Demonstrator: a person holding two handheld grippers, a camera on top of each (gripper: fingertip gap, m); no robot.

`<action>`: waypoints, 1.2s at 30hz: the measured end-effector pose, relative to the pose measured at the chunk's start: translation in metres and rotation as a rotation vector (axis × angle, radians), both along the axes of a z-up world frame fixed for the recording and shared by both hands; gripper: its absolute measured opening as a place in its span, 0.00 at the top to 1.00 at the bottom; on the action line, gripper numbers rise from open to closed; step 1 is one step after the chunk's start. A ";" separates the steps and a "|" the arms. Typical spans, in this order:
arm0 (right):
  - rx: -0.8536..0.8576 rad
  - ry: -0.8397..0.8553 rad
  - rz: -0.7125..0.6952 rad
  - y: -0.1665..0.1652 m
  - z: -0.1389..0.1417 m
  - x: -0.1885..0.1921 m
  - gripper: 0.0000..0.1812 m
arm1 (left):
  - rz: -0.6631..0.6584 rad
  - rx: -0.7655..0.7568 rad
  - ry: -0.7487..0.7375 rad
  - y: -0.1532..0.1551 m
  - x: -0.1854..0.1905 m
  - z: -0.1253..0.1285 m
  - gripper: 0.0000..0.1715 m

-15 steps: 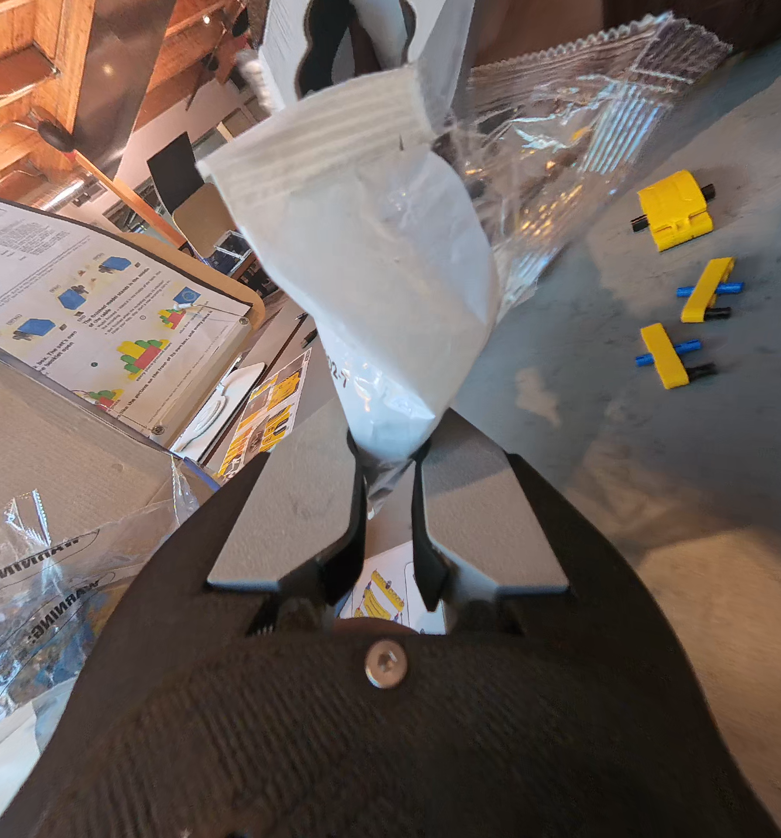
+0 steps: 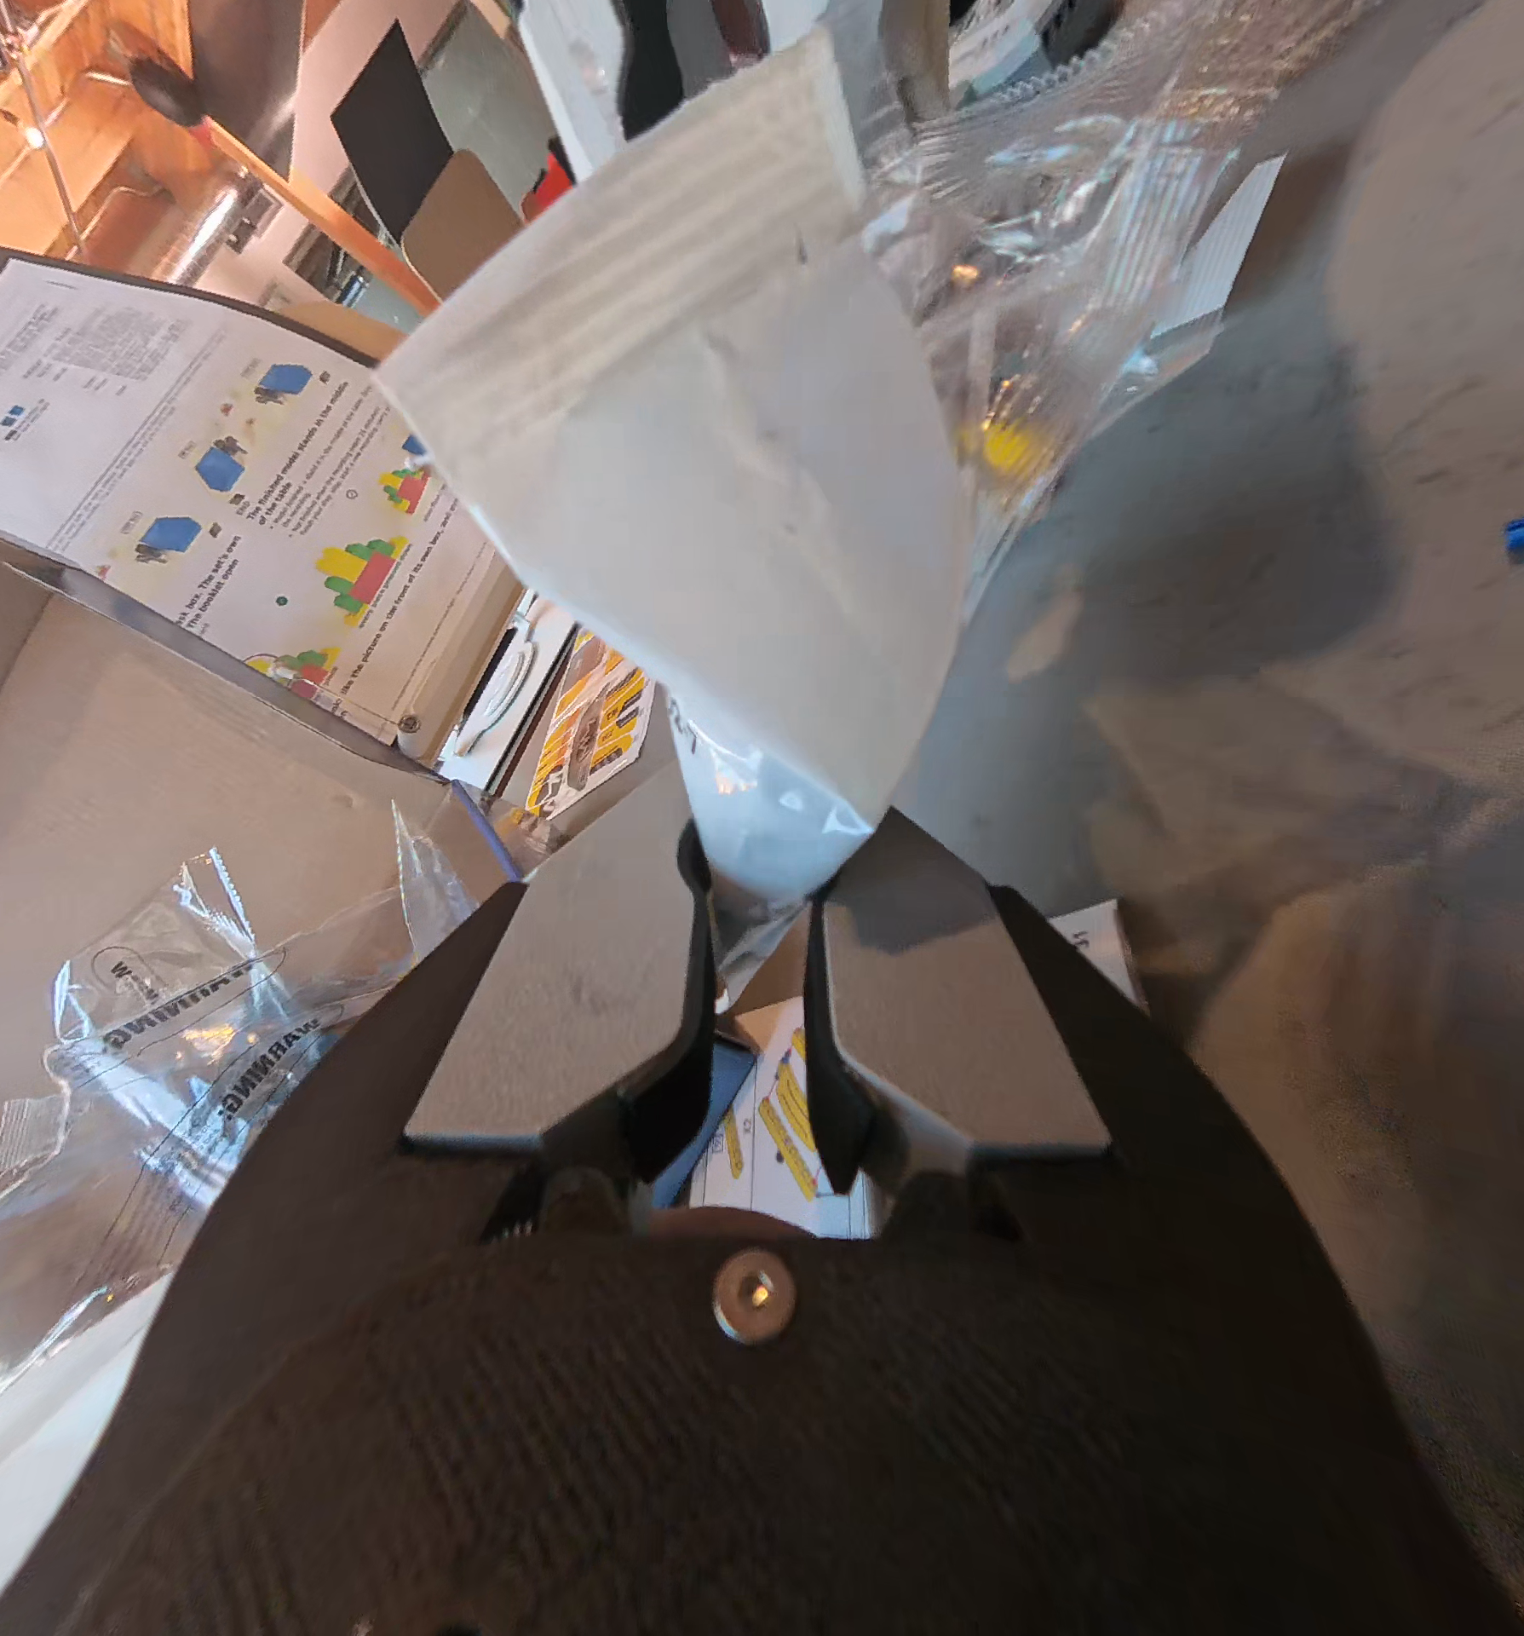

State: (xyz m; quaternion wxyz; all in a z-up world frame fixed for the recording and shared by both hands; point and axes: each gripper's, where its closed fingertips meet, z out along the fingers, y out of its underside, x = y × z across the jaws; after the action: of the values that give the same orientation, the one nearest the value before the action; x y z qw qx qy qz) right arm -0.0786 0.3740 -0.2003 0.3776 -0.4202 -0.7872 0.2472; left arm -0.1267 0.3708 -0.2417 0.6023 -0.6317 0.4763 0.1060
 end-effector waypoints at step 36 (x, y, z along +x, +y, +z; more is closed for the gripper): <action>-0.102 -0.199 -0.096 -0.019 -0.064 -0.022 0.91 | 0.053 -0.199 0.171 0.008 -0.005 -0.046 0.93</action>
State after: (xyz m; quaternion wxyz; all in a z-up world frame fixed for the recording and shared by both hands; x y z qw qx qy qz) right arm -0.1005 0.3550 -0.2644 0.2872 -0.4985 -0.7862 0.2256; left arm -0.1318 0.3786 -0.2878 0.4909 -0.6893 0.5174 0.1275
